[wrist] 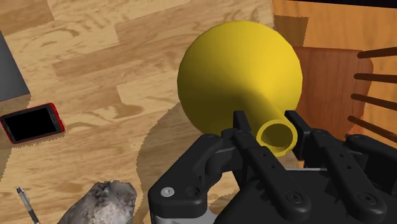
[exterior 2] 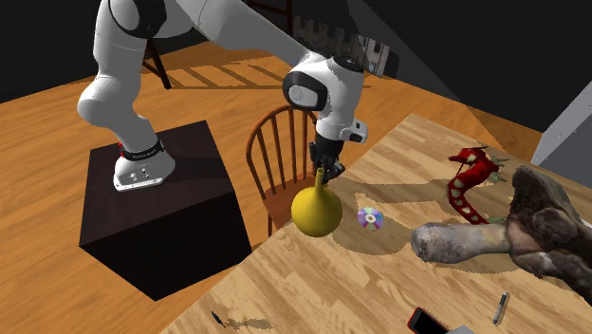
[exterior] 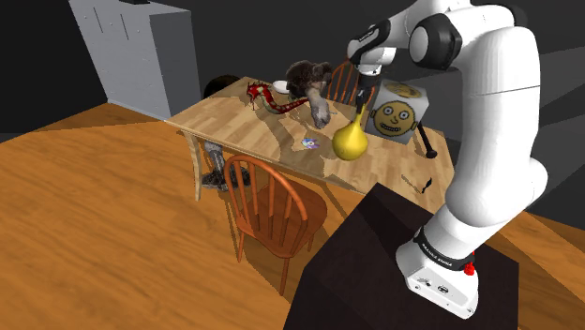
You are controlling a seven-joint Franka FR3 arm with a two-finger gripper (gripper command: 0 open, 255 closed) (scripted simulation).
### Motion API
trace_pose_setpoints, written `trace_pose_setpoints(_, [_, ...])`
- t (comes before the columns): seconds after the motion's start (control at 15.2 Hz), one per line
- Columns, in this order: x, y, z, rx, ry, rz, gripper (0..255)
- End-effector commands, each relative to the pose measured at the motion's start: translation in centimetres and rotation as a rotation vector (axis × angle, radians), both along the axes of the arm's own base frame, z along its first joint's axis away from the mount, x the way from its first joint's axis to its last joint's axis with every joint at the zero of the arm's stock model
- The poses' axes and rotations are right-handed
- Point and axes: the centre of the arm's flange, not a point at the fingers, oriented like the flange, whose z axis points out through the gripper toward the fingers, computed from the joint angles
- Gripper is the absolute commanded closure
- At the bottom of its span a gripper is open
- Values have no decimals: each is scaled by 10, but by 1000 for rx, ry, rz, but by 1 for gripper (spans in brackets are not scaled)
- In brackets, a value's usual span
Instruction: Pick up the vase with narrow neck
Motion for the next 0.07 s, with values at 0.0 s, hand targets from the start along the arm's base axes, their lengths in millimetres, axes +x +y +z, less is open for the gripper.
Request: trace_pose_setpoints(0.0, [-1, 0, 4, -1, -1, 0, 255])
